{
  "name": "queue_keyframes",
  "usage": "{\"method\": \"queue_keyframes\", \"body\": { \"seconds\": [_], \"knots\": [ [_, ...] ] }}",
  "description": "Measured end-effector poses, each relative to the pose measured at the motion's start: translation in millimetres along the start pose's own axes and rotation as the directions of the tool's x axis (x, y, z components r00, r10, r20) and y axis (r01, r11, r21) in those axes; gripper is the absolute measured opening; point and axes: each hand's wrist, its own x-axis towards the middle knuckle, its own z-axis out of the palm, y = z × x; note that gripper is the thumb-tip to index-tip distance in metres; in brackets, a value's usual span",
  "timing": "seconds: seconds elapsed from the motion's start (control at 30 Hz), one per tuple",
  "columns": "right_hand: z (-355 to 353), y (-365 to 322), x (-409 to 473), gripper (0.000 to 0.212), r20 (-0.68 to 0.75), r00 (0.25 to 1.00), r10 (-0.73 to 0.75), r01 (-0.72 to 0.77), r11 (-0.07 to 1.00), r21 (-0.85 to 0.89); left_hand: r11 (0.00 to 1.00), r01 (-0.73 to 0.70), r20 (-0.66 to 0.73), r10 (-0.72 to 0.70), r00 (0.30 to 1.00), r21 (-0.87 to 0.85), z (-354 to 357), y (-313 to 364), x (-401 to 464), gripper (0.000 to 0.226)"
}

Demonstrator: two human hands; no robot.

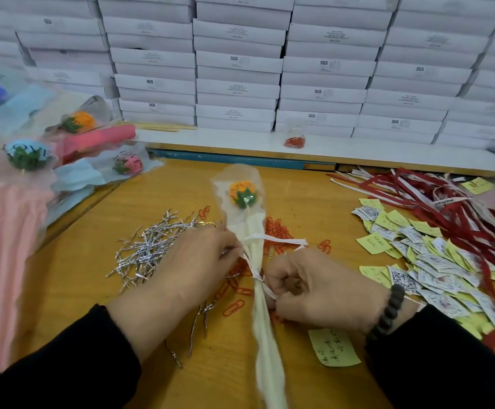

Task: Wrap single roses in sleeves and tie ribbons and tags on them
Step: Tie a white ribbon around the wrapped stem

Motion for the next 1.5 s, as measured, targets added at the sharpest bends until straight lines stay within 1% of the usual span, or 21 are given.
{"method": "queue_keyframes", "body": {
  "seconds": [0.1, 0.17, 0.27, 0.4, 0.47, 0.57, 0.63, 0.7, 0.77, 0.8, 0.87, 0.93, 1.03, 1.1, 1.17, 1.2, 1.23, 1.27, 1.33, 1.4, 1.5],
  "knots": [
    [-1, -1, 0, 0.015, -0.026, 1.0, -0.013, 0.011, 0.998, -0.065, 0.999, -0.013, -0.011, 0.013, 1.0, -0.03, 0, -1, 0, 0.016],
    [-3, 1, 0, 0.013, -0.07, 0.998, 0.002, -0.009, 0.995, -0.096, 1.0, -0.013, -0.04, 0.013, 0.999, -0.003, 0, -3, 0, 0.013],
    [-6, 6, 0, 0.016, -0.077, 0.995, 0.068, -0.074, 0.994, -0.083, 1.0, 0.019, -0.078, -0.018, 0.997, 0.006, -2, -7, 0, 0.01],
    [-11, 10, 0, 0.012, -0.104, 0.987, 0.12, -0.142, 0.96, -0.241, 1.0, 0.027, -0.073, -0.028, 0.997, -0.012, -4, -7, 1, 0.013],
    [-14, 10, -1, 0.011, -0.097, 0.987, 0.13, -0.152, 0.948, -0.279, 0.998, 0.047, -0.097, -0.042, 0.994, 0.051, -8, -6, 1, 0.02],
    [-17, 10, -2, 0.011, -0.087, 0.986, 0.144, -0.164, 0.937, -0.307, 0.979, 0.089, -0.158, -0.06, 0.986, 0.184, -14, -7, 3, 0.042],
    [-16, 10, -2, 0.011, -0.095, 0.985, 0.142, -0.166, 0.927, -0.337, 0.959, 0.119, -0.149, -0.083, 0.985, 0.256, -15, -9, 3, 0.051],
    [-15, 10, -2, 0.012, -0.107, 0.985, 0.136, -0.167, 0.915, -0.369, 0.929, 0.131, -0.119, -0.095, 0.988, 0.345, -14, -10, 2, 0.053],
    [-14, 11, -1, 0.015, -0.121, 0.986, 0.11, -0.151, 0.896, -0.417, 0.918, 0.086, -0.085, -0.057, 0.995, 0.386, -12, -9, 2, 0.044],
    [-13, 12, -1, 0.016, -0.133, 0.988, 0.082, -0.133, 0.884, -0.448, 0.931, 0.043, -0.069, -0.019, 0.997, 0.362, -10, -8, 2, 0.038],
    [-9, 13, 1, 0.019, -0.176, 0.984, 0.016, -0.1, 0.871, -0.48, 0.974, -0.049, -0.025, 0.056, 0.998, 0.222, -9, -5, 3, 0.027],
    [-4, 13, 3, 0.024, -0.213, 0.977, -0.018, -0.081, 0.892, -0.444, 0.991, -0.108, 0.05, 0.104, 0.993, 0.081, -8, -3, 2, 0.021],
    [8, 13, 8, 0.029, -0.233, 0.972, -0.027, -0.068, 0.919, -0.388, 0.987, -0.154, 0.132, 0.145, 0.981, 0.056, -4, -3, 1, 0.019],
    [13, 14, 10, 0.023, -0.253, 0.966, -0.049, -0.053, 0.922, -0.384, 0.984, -0.16, 0.127, 0.15, 0.98, 0.074, -1, -3, 1, 0.015],
    [14, 16, 10, 0.018, -0.267, 0.962, -0.053, -0.047, 0.933, -0.358, 0.987, -0.144, 0.081, 0.138, 0.987, 0.073, -2, -1, 0, 0.008],
    [13, 17, 10, 0.016, -0.279, 0.959, -0.04, -0.055, 0.945, -0.322, 0.993, -0.113, 0.051, 0.112, 0.992, 0.028, -3, 0, 0, 0.009],
    [13, 17, 9, 0.015, -0.295, 0.955, -0.015, -0.07, 0.959, -0.275, 0.996, -0.06, 0.039, 0.063, 0.997, -0.065, -5, 2, -1, 0.011],
    [12, 17, 9, 0.014, -0.311, 0.95, 0.016, -0.088, 0.972, -0.22, 0.981, 0.005, 0.053, 0.005, 0.999, -0.196, -8, 3, 0, 0.012],
    [11, 17, 9, 0.013, -0.331, 0.941, 0.074, -0.113, 0.988, -0.101, 0.89, 0.121, 0.15, -0.06, 0.987, -0.44, -15, 6, 0, 0.015],
    [11, 17, 10, 0.012, -0.338, 0.935, 0.107, -0.126, 0.991, -0.035, 0.778, 0.172, 0.241, -0.027, 0.97, -0.604, -21, 8, 1, 0.018],
    [11, 20, 11, 0.013, -0.347, 0.93, 0.121, -0.143, 0.989, -0.039, 0.601, 0.231, 0.343, 0.077, 0.936, -0.765, -29, 10, 1, 0.012]
  ]
}}
